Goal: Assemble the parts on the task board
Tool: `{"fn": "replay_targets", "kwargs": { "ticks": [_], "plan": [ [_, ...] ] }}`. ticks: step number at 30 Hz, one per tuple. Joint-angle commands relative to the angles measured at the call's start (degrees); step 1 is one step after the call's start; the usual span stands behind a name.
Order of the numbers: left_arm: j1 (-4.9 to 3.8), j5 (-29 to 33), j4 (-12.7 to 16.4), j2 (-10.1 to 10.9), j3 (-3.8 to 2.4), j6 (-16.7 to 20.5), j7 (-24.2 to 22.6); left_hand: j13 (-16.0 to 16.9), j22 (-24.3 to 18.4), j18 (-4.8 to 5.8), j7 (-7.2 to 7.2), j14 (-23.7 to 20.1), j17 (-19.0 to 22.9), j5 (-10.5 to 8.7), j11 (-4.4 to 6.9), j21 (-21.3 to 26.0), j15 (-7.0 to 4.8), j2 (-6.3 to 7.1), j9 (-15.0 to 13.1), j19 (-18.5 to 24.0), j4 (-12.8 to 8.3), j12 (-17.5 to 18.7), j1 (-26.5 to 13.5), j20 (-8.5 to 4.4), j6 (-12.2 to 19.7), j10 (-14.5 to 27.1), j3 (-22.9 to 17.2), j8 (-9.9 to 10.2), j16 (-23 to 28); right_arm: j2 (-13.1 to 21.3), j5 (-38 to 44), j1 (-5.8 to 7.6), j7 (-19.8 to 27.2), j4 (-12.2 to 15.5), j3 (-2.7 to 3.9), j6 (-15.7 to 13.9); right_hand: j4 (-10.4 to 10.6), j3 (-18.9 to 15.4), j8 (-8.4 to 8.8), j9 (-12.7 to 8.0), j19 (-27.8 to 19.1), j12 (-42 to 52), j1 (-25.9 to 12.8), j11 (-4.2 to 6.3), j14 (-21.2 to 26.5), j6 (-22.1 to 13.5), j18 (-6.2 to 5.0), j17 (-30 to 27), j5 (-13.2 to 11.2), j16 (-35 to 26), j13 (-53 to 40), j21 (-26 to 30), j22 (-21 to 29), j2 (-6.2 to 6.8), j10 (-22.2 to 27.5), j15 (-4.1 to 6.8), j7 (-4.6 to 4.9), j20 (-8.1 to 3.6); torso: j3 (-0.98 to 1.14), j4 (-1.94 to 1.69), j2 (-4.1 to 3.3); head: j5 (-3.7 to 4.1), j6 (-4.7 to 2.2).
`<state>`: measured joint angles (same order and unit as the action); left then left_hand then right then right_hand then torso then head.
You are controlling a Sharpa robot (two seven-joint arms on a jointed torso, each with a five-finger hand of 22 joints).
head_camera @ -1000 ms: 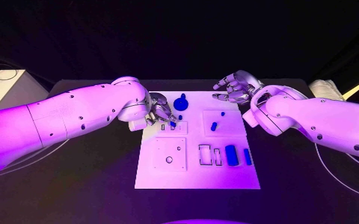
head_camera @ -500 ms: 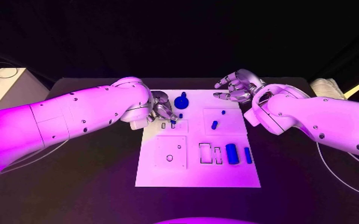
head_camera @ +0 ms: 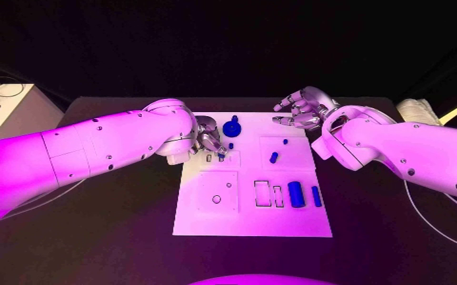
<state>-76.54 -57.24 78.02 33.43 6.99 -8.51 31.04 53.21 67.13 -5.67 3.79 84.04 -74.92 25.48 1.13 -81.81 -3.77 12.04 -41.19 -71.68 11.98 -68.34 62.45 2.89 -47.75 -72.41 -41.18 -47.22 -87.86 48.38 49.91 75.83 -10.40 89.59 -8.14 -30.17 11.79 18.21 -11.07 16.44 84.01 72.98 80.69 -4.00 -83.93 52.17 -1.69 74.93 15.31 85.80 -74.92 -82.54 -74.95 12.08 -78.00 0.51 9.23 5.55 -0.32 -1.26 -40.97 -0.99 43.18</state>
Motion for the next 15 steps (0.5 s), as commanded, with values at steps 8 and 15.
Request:
{"fn": "replay_targets", "kwargs": {
  "ticks": [8, 15],
  "plan": [
    [0.05, -1.1, 0.6, 0.1, 0.22, -2.1, 0.6, -0.1, 0.1, 0.59, -0.66, 4.4, -9.8, 0.31, -0.04, -0.3, -0.38, -0.32, 0.0, -0.5, -11.7, -0.1, -0.4, -0.07, -1.1, -0.4, -11.2, -0.2, -0.2, -0.1, 0.1, -0.07, 0.2, 0.1, -0.01, 1.0, 0.0, 0.2, -0.28, -0.1, 1.9, -0.3, -0.5, -0.13, -3.9, -0.4, -0.32, 6.9, 0.4, -0.4, -0.9, 0.3, -9.8, 0.11, 0.3, -0.33, -0.08, 0.24, -0.06, -0.05, -0.01, -0.13, 0.12],
    [0.06, -1.3, 0.7, 0.2, 0.28, -2.6, 0.8, -0.1, 0.1, 0.59, -0.66, 4.4, -9.8, 0.31, -0.04, -0.3, -0.38, -0.32, 0.0, -0.5, -11.7, -0.1, -0.4, -0.07, -1.1, -0.4, -11.2, -0.2, -0.2, -0.1, 0.1, -0.11, 0.2, 0.1, -0.01, 1.0, 0.2, 0.2, -0.32, -0.1, 1.9, -0.3, -0.6, -0.12, -3.9, -0.4, -0.33, 6.9, 0.5, -0.4, -0.9, 0.3, -9.8, 0.18, 0.3, -0.33, -0.09, 0.25, -0.05, -0.02, 0.00, -0.18, 0.23]
  ]
}}
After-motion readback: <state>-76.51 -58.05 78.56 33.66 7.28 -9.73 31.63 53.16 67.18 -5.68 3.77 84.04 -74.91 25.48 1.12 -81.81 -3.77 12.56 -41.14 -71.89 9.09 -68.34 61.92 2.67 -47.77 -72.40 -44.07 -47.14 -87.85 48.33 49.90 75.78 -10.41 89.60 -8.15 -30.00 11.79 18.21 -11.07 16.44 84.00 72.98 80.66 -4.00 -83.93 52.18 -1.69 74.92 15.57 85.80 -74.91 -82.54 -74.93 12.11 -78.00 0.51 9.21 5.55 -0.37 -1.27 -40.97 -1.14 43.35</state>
